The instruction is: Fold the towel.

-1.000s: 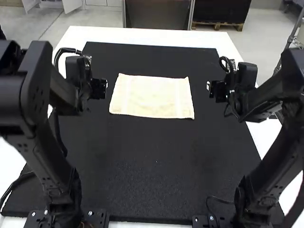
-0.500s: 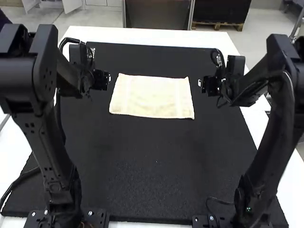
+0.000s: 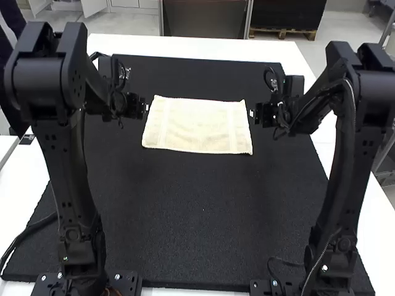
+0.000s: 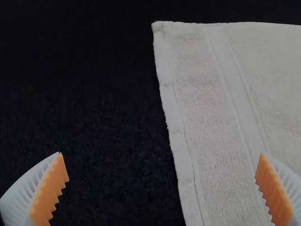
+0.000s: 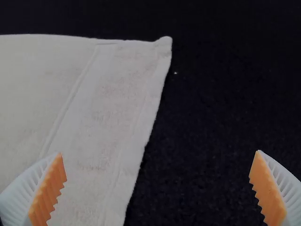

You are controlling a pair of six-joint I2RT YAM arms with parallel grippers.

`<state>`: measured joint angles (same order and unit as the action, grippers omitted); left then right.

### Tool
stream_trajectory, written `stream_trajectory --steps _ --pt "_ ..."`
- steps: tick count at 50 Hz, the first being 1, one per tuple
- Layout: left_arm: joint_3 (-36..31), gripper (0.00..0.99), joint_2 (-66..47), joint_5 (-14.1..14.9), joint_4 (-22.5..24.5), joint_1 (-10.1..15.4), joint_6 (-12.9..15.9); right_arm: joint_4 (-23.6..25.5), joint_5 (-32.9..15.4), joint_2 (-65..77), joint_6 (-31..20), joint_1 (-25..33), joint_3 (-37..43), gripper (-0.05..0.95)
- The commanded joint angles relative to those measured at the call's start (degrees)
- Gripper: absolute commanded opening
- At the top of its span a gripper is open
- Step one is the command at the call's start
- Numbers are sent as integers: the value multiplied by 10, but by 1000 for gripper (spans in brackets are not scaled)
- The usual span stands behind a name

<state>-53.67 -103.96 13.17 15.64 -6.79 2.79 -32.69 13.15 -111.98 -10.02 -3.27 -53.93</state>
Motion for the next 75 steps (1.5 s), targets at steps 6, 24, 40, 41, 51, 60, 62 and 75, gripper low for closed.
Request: stream_trajectory --steps 6,24,40,41,51,60,62,75 --pt "-45 934 -32 8 4 23 8 -4 8 -19 16 -15 -45 905" --pt "-104 934 -99 7 20 32 5 -4 8 -67 18 -16 -88 905" --pt "-149 934 -140 7 26 29 5 -4 8 -114 29 -18 -141 907" --pt "-151 936 -143 7 26 29 5 -5 8 -117 30 -19 -144 907" --pt "-179 934 -164 9 26 27 4 -5 8 -138 43 -22 -174 907" --pt "-200 934 -183 9 27 29 2 -6 8 -152 48 -26 -195 907" --pt "-205 934 -187 9 27 29 -1 -6 8 -156 50 -27 -200 907" --pt "-225 934 -205 10 28 29 -9 -6 9 -177 57 -24 -227 907"
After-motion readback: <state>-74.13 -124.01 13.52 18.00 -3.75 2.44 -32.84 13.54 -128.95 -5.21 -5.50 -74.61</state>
